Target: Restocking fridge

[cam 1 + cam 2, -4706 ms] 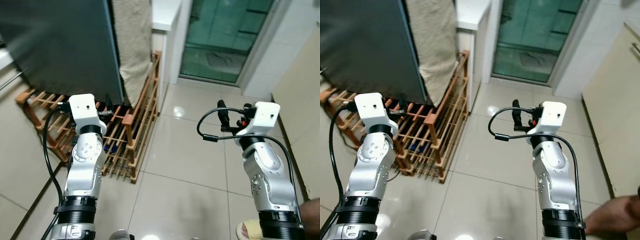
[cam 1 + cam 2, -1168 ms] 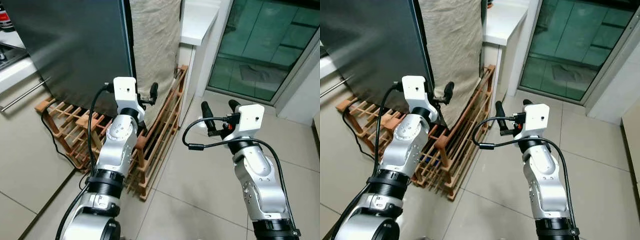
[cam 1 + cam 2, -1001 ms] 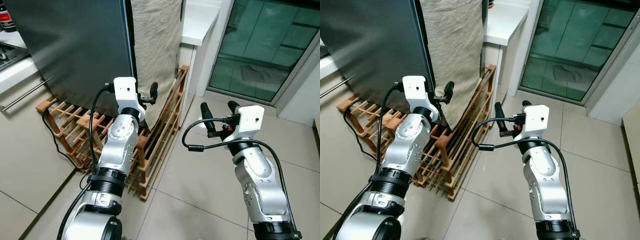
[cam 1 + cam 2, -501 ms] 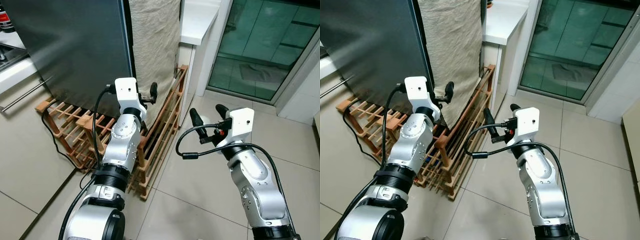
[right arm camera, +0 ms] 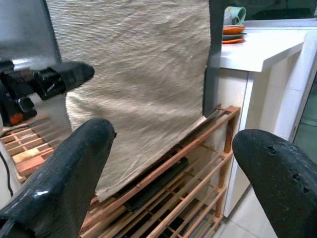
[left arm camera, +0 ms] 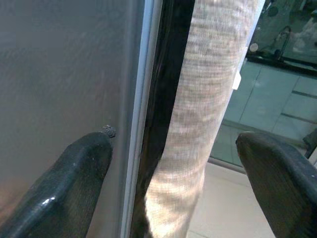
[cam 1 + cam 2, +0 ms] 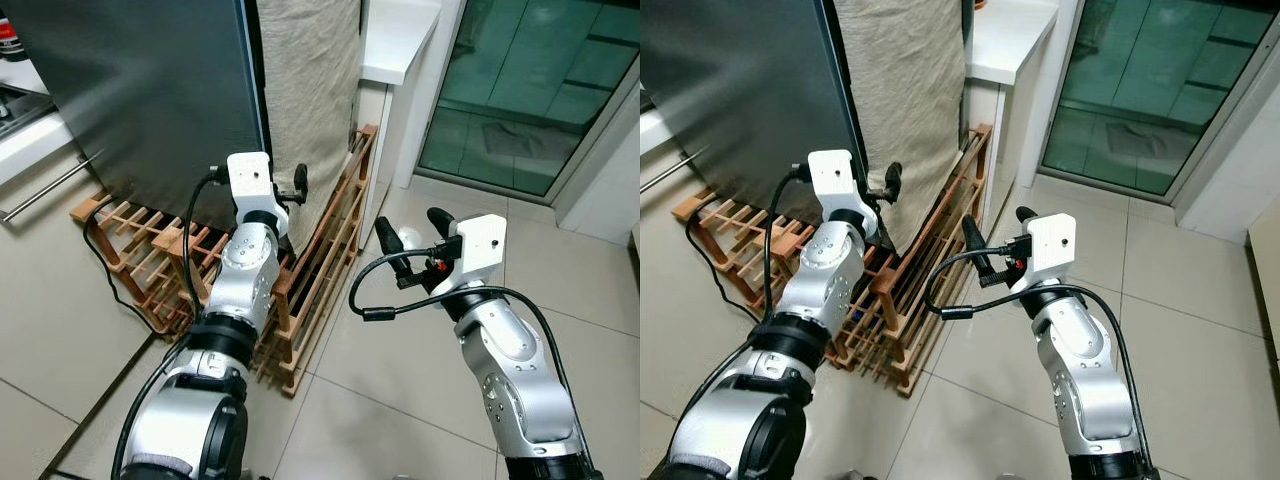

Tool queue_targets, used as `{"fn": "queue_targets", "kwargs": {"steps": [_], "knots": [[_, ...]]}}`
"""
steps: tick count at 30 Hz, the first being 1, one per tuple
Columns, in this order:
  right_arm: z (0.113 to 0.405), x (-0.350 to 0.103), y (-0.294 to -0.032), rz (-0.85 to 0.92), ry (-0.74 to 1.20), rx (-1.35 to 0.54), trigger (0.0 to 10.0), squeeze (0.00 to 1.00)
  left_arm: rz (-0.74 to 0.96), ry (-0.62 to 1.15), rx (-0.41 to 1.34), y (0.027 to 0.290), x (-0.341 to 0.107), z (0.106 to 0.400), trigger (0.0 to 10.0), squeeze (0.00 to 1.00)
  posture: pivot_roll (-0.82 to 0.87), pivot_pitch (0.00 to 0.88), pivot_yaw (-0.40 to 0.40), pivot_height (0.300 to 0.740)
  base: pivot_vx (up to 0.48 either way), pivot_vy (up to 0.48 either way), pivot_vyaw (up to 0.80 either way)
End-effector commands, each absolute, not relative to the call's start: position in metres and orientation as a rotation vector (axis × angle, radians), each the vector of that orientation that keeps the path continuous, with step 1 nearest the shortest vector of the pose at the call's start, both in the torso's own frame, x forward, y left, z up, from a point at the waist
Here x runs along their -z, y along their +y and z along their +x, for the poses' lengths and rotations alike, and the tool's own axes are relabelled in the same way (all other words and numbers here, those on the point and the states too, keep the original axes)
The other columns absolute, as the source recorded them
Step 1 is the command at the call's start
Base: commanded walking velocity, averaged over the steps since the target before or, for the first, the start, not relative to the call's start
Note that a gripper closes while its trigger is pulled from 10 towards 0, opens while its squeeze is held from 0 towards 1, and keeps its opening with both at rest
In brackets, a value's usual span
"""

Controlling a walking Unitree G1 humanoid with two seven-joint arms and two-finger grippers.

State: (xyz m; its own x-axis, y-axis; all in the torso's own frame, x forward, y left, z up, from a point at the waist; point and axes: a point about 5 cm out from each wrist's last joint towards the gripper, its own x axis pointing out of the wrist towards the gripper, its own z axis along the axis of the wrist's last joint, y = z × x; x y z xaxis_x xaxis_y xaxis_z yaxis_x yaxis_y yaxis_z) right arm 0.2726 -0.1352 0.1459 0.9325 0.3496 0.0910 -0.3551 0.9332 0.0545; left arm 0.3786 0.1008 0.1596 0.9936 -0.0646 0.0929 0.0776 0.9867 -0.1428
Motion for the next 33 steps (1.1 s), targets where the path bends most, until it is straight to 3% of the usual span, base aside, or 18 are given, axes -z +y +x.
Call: {"fn": "queue_targets", "kwargs": {"steps": [1, 15, 22, 33], "knots": [[0.27, -0.151, -0.138, 0.072, -0.095, -0.354, 10.0, 0.15, -0.145, -0.088, 0.07, 0.1, -0.161, 0.381, 10.0, 0.0, -0.19, 0.066, 0.033, 0.74, 0.0, 0.0, 0.0], [0.263, -0.149, -0.14, 0.073, -0.072, -0.343, 10.0, 0.15, -0.188, -0.106, 0.117, 0.087, -0.169, 0.384, 10.0, 0.0, -0.21, 0.082, 0.025, 0.74, 0.0, 0.0, 0.0], [0.264, -0.15, -0.14, 0.072, -0.068, -0.349, 10.0, 0.15, -0.319, -0.056, 0.262, 0.067, -0.168, 0.385, 10.0, 0.0, -0.21, 0.072, 0.026, 0.74, 0.0, 0.0, 0.0], [0.264, -0.148, -0.141, 0.07, -0.059, -0.344, 10.0, 0.15, -0.306, -0.075, 0.328, 0.063, -0.166, 0.38, 10.0, 0.0, -0.21, 0.061, 0.025, 0.74, 0.0, 0.0, 0.0]]}}
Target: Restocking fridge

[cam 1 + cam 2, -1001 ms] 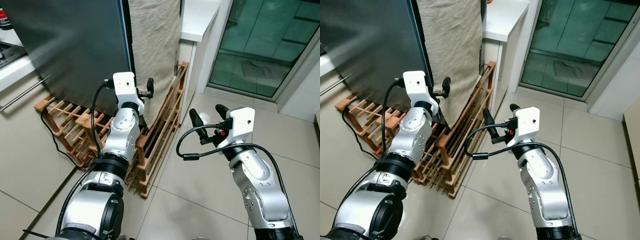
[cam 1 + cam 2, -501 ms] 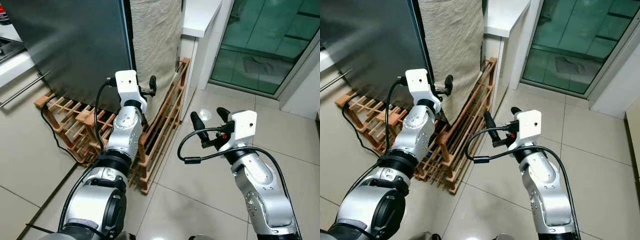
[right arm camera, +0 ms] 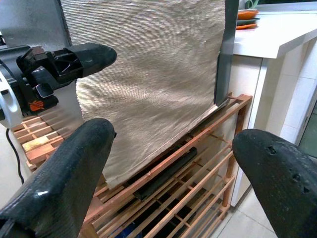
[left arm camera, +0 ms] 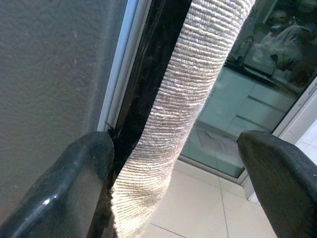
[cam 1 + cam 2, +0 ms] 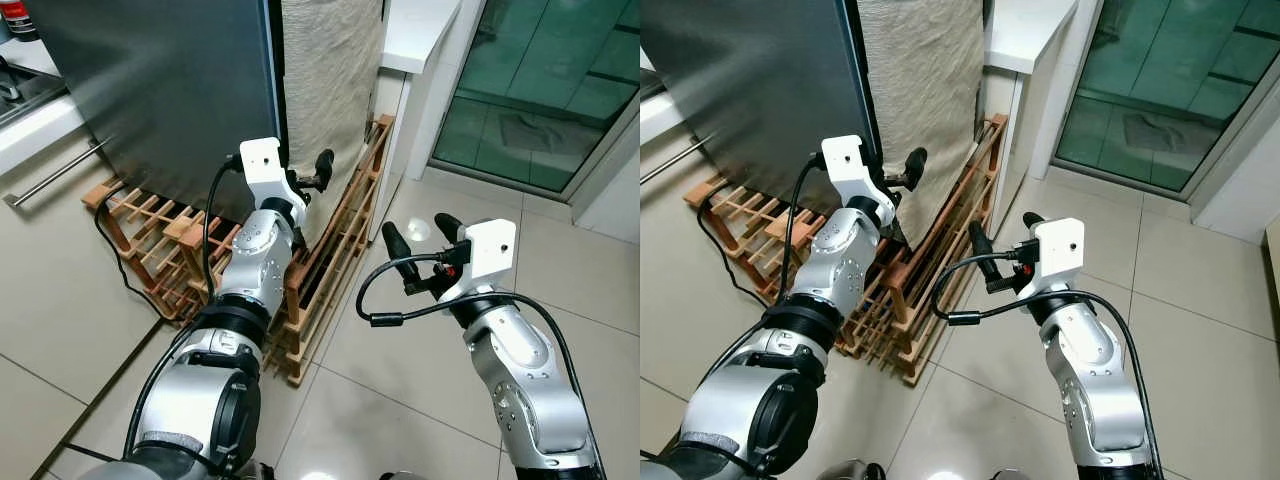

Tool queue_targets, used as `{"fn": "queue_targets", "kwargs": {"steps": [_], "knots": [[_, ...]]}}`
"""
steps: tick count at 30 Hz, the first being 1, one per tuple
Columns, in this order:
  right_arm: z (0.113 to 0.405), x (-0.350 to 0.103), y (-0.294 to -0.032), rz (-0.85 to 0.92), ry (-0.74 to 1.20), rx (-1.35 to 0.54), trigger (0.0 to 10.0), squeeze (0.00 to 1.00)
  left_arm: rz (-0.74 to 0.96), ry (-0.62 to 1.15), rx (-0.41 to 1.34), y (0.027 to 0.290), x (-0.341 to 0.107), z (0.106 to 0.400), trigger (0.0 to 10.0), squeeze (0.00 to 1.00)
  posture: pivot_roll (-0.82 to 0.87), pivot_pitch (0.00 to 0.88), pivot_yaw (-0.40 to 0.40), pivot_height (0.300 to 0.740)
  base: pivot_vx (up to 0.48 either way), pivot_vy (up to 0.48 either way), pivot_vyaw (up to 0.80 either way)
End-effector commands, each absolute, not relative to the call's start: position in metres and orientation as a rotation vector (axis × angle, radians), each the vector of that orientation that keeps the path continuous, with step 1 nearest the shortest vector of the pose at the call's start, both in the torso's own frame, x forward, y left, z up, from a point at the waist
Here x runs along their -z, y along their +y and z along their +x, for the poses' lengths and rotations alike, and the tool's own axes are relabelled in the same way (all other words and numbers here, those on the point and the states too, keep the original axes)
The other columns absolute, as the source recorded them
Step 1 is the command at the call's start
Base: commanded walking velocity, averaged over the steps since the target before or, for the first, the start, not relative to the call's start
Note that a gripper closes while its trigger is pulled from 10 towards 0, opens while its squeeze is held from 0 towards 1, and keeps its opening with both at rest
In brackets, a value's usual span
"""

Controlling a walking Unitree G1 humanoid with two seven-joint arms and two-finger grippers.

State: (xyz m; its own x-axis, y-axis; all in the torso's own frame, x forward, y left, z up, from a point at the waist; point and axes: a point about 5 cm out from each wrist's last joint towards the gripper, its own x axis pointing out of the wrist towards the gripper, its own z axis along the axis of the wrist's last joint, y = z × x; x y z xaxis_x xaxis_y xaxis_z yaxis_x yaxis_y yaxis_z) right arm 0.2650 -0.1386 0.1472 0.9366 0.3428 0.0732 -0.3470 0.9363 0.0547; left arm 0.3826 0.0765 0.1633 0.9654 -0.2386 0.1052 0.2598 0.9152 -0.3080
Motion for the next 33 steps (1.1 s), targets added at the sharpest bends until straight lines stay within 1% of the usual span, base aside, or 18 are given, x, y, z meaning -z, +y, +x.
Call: {"fn": "queue_targets", "kwargs": {"steps": [1, 3, 5, 6, 8, 9, 12, 13, 14, 15, 16, 17, 18, 20, 25, 28, 32, 33], "knots": [[0.264, -0.148, -0.141, 0.07, -0.059, -0.344, 10.0, 0.15, -0.306, -0.075, 0.328, 0.063, -0.166, 0.38, 10.0, 0.0, -0.21, 0.061, 0.025, 0.74, 0.0, 0.0, 0.0], [0.265, -0.148, -0.138, 0.072, -0.06, -0.351, 10.0, 0.15, -0.287, -0.093, 0.395, 0.05, -0.168, 0.38, 10.0, 0.0, -0.21, 0.059, 0.023, 0.74, 0.0, 0.0, 0.0], [0.266, -0.149, -0.138, 0.073, -0.06, -0.354, 10.0, 0.15, -0.282, -0.1, 0.421, 0.046, -0.169, 0.38, 10.0, 0.0, -0.21, 0.059, 0.023, 0.74, 0.0, 0.0, 0.0], [0.266, -0.149, -0.138, 0.074, -0.059, -0.357, 10.0, 0.15, -0.292, -0.107, 0.493, 0.034, -0.171, 0.376, 10.0, 0.0, -0.21, 0.051, 0.026, 0.74, 0.0, 0.0, 0.0], [0.266, -0.149, -0.138, 0.073, -0.058, -0.359, 10.0, 0.15, -0.299, -0.11, 0.531, 0.028, -0.172, 0.375, 10.0, 0.0, -0.21, 0.051, 0.026, 0.74, 0.0, 0.0, 0.0], [0.265, -0.148, -0.138, 0.074, -0.055, -0.358, 10.0, 0.15, -0.366, -0.092, 0.562, 0.019, -0.173, 0.372, 10.0, 0.0, -0.21, 0.051, 0.026, 0.74, 0.0, 0.0, 0.0], [0.264, -0.147, -0.139, 0.075, -0.049, -0.358, 10.0, 0.15, -0.438, -0.098, 0.643, -0.001, -0.18, 0.366, 10.0, 0.0, -0.21, 0.049, 0.025, 0.74, 0.0, 0.0, 0.0], [0.264, -0.147, -0.139, 0.075, -0.049, -0.358, 10.0, 0.15, -0.438, -0.098, 0.643, -0.001, -0.18, 0.366, 10.0, 0.0, -0.21, 0.049, 0.025, 0.74, 0.0, 0.0, 0.0], [0.264, -0.145, -0.139, 0.076, -0.045, -0.359, 10.0, 0.15, -0.472, -0.118, 0.759, -0.027, -0.186, 0.352, 10.0, 0.0, -0.22, 0.043, 0.025, 0.74, 0.0, 0.0, 0.0], [0.263, -0.145, -0.138, 0.077, -0.044, -0.359, 10.0, 0.15, -0.485, -0.125, 0.808, -0.037, -0.187, 0.346, 10.0, 0.0, -0.22, 0.043, 0.025, 0.74, 0.0, 0.0, 0.0], [0.263, -0.145, -0.138, 0.077, -0.044, -0.359, 10.0, 0.15, -0.485, -0.125, 0.808, -0.037, -0.187, 0.346, 10.0, 0.0, -0.22, 0.043, 0.025, 0.74, 0.0, 0.0, 0.0], [0.263, -0.145, -0.137, 0.079, -0.042, -0.361, 10.0, 0.15, -0.499, -0.125, 0.889, -0.05, -0.187, 0.337, 10.0, 0.0, -0.22, 0.041, 0.029, 0.74, 0.0, 0.0, 0.0], [0.263, -0.145, -0.137, 0.079, -0.042, -0.361, 10.0, 0.15, -0.499, -0.125, 0.889, -0.05, -0.187, 0.337, 10.0, 0.0, -0.22, 0.041, 0.029, 0.74, 0.0, 0.0, 0.0], [0.262, -0.144, -0.136, 0.084, -0.039, -0.362, 10.0, 0.15, -0.506, -0.127, 0.962, -0.058, -0.186, 0.329, 10.0, 0.0, -0.22, 0.036, 0.031, 0.74, 0.0, 0.0, 0.0], [0.258, -0.138, -0.136, 0.09, -0.021, -0.363, 10.0, 0.15, -0.558, -0.134, 1.081, -0.065, -0.193, 0.32, 10.0, 0.0, -0.21, 0.026, 0.031, 0.74, 0.0, 0.0, 0.0], [0.259, -0.138, -0.136, 0.09, -0.017, -0.363, 10.0, 0.15, -0.55, -0.137, 1.11, -0.068, -0.194, 0.317, 10.0, 0.0, -0.21, 0.022, 0.033, 0.74, 0.0, 0.0, 0.0], [0.259, -0.138, -0.136, 0.082, -0.018, -0.361, 10.0, 0.15, -0.516, -0.127, 1.077, -0.059, -0.19, 0.322, 10.0, 0.0, -0.22, 0.021, 0.034, 0.74, 0.0, 0.0, 0.0], [0.259, -0.138, -0.136, 0.075, -0.02, -0.356, 10.0, 0.15, -0.483, -0.127, 1.008, -0.045, -0.188, 0.33, 10.0, 0.0, -0.22, 0.019, 0.034, 0.74, 0.0, 0.0, 0.0]]}}
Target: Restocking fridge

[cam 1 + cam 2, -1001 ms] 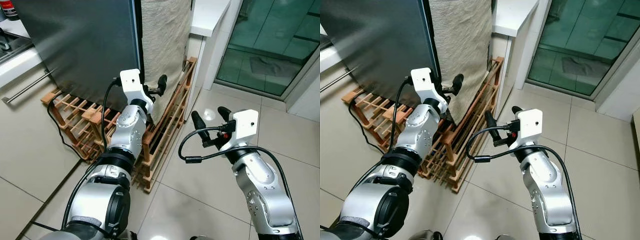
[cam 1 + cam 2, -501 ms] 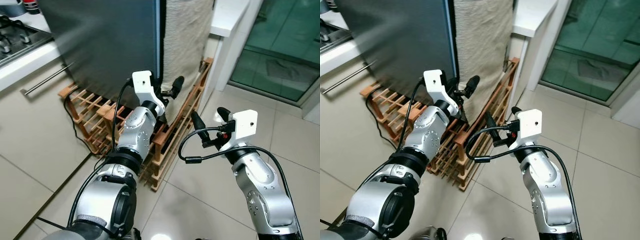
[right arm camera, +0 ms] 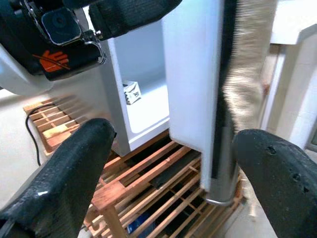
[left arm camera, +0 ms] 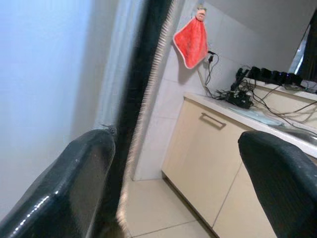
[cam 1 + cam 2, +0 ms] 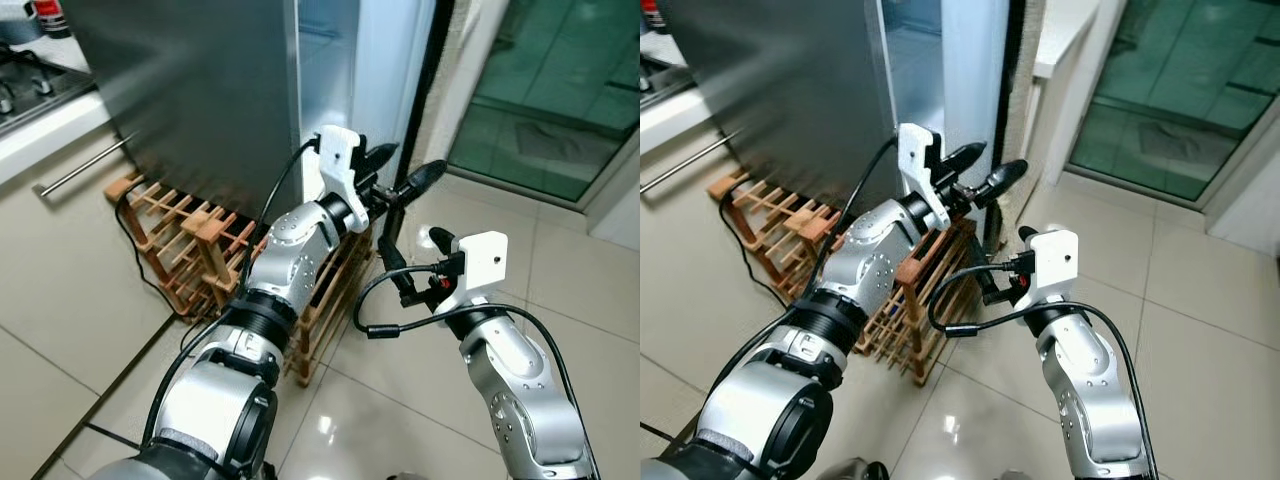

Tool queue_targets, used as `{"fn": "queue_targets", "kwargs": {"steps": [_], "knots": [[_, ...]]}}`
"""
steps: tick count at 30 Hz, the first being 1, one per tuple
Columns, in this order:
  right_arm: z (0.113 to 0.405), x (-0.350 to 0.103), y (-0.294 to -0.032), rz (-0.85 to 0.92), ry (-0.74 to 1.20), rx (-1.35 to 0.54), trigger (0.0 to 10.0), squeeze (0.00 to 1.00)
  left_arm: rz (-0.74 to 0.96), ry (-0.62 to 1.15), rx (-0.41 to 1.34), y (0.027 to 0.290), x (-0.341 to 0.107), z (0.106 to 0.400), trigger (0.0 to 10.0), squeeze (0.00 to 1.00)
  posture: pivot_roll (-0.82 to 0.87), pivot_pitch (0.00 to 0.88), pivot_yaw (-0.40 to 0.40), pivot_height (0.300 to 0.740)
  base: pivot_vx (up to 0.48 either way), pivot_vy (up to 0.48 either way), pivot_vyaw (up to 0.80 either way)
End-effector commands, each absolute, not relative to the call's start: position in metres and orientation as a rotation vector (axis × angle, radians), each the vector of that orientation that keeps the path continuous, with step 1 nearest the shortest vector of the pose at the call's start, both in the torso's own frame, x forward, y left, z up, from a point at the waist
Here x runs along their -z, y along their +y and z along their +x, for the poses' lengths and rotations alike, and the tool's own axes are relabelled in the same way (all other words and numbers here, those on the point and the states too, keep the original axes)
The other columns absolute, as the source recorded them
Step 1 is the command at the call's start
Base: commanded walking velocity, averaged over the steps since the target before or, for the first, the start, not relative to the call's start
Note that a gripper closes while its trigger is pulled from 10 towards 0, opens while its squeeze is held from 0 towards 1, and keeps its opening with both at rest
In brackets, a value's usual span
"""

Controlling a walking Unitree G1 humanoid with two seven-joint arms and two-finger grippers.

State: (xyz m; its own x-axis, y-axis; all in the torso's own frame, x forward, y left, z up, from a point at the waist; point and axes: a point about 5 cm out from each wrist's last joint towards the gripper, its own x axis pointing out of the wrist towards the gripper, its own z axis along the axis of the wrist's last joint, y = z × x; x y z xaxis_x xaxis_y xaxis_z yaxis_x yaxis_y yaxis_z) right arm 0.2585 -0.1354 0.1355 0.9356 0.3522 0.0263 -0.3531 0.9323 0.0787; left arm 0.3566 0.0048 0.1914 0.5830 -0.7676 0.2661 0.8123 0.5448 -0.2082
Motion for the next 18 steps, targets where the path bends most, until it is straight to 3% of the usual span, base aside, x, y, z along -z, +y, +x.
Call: {"fn": "queue_targets", "kwargs": {"steps": [1, 10, 13, 14, 18], "knots": [[0.26, -0.138, -0.137, 0.069, -0.02, -0.346, 10.0, 0.15, -0.445, -0.137, 0.94, -0.034, -0.186, 0.336, 10.0, 0.0, -0.21, 0.018, 0.034, 0.74, 0.0, 0.0, 0.0], [0.273, -0.14, -0.16, 0.057, -0.048, -0.183, 10.0, 0.13, -0.371, -0.204, 0.328, 0.09, -0.168, 0.351, 10.0, 0.0, -0.17, 0.0, 0.027, 0.74, 0.0, 0.0, 0.0], [0.277, -0.141, -0.161, 0.056, -0.052, -0.179, 10.0, 0.13, -0.329, -0.232, 0.209, 0.113, -0.167, 0.348, 10.0, 0.0, -0.16, 0.0, 0.02, 0.74, 0.0, 0.0, 0.0], [0.283, -0.142, -0.163, 0.048, -0.054, -0.175, 10.0, 0.13, -0.264, -0.257, 0.093, 0.135, -0.167, 0.344, 10.0, 0.0, -0.15, 0.0, 0.013, 0.74, 0.0, 0.0, 0.0], [0.293, -0.144, -0.167, 0.064, -0.056, -0.162, 10.0, 0.13, -0.21, -0.245, -0.019, 0.157, -0.164, 0.341, 10.0, 0.0, -0.13, 0.0, 0.001, 0.74, 0.0, 0.0, 0.0]]}}
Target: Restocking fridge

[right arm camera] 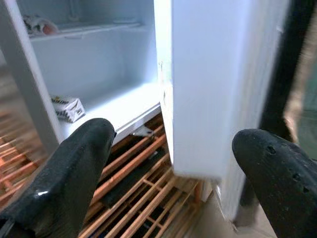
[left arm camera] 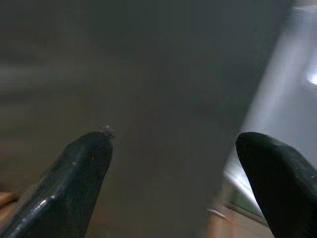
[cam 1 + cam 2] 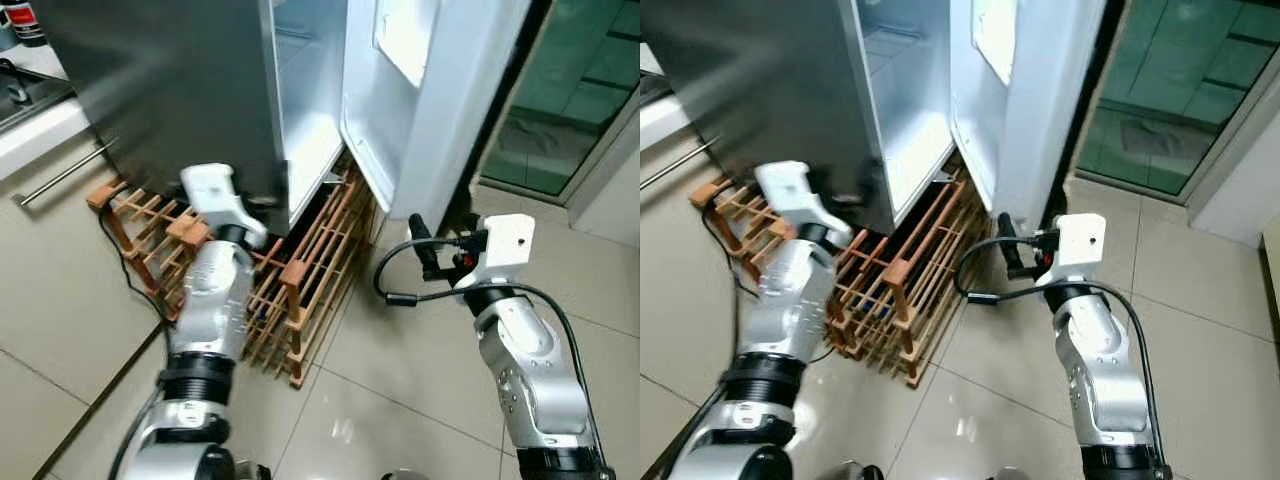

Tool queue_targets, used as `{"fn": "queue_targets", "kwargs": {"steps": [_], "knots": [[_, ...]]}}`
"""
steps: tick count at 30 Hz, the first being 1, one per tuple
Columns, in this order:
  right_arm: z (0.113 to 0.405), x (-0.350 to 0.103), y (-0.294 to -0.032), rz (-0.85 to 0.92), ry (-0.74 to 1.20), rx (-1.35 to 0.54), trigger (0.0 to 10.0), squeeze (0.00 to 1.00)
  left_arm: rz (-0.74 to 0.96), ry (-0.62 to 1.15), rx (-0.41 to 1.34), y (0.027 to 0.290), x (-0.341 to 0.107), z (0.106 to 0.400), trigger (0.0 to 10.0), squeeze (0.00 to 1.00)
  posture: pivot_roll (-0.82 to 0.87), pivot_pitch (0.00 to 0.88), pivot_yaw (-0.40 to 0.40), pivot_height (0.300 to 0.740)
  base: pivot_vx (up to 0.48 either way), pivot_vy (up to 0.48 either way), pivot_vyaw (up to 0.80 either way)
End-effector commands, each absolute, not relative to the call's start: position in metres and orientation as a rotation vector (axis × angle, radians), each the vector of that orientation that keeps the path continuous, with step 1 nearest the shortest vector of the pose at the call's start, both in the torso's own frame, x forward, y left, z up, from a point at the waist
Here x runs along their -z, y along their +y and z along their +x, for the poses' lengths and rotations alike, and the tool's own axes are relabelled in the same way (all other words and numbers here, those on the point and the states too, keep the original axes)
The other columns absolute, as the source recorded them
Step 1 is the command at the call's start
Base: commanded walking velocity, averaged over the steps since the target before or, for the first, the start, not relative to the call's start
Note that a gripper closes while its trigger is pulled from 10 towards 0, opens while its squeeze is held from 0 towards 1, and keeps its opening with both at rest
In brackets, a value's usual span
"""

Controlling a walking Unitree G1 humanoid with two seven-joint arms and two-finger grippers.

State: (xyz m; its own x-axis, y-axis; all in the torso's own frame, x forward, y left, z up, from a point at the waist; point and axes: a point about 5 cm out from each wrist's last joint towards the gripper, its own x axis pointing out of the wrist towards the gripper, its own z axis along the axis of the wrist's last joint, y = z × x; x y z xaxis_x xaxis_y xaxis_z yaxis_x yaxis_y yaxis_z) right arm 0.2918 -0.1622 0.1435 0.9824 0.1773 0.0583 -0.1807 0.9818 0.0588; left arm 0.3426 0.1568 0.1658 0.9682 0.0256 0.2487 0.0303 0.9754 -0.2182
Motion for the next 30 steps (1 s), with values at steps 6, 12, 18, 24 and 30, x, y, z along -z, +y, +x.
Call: {"fn": "queue_targets", "kwargs": {"steps": [6, 12, 18, 24, 30], "knots": [[0.306, -0.15, -0.165, 0.044, -0.084, -0.171, 10.0, 0.15, -0.16, -0.217, -0.141, 0.171, -0.161, 0.333, 10.0, 0.0, -0.11, 0.0, -0.005, 0.74, 0.0, -0.261, 0.19], [0.313, -0.151, -0.157, 0.011, -0.088, -0.219, 10.0, 0.16, -0.154, -0.193, -0.238, 0.174, -0.159, 0.333, 10.0, 0.0, -0.12, 0.0, -0.004, 0.74, 0.166, -0.414, 0.54], [0.318, -0.151, -0.152, -0.004, -0.09, -0.241, 10.0, 0.16, -0.14, -0.175, -0.278, 0.175, -0.161, 0.335, 10.0, 0.0, -0.12, 0.0, 0.002, 0.74, 0.256, -0.404, 0.51], [0.324, -0.151, -0.155, -0.013, -0.088, -0.234, 10.0, 0.17, -0.133, -0.162, -0.269, 0.169, -0.162, 0.338, 10.0, 0.0, -0.12, 0.0, 0.006, 0.74, 0.266, -0.398, 0.51], [0.328, -0.148, -0.155, -0.016, -0.071, -0.239, 10.0, 0.14, -0.139, -0.126, -0.318, 0.178, -0.156, 0.338, 10.0, 0.0, -0.12, 0.0, 0.009, 0.74, 0.206, -0.242, 0.33]]}}
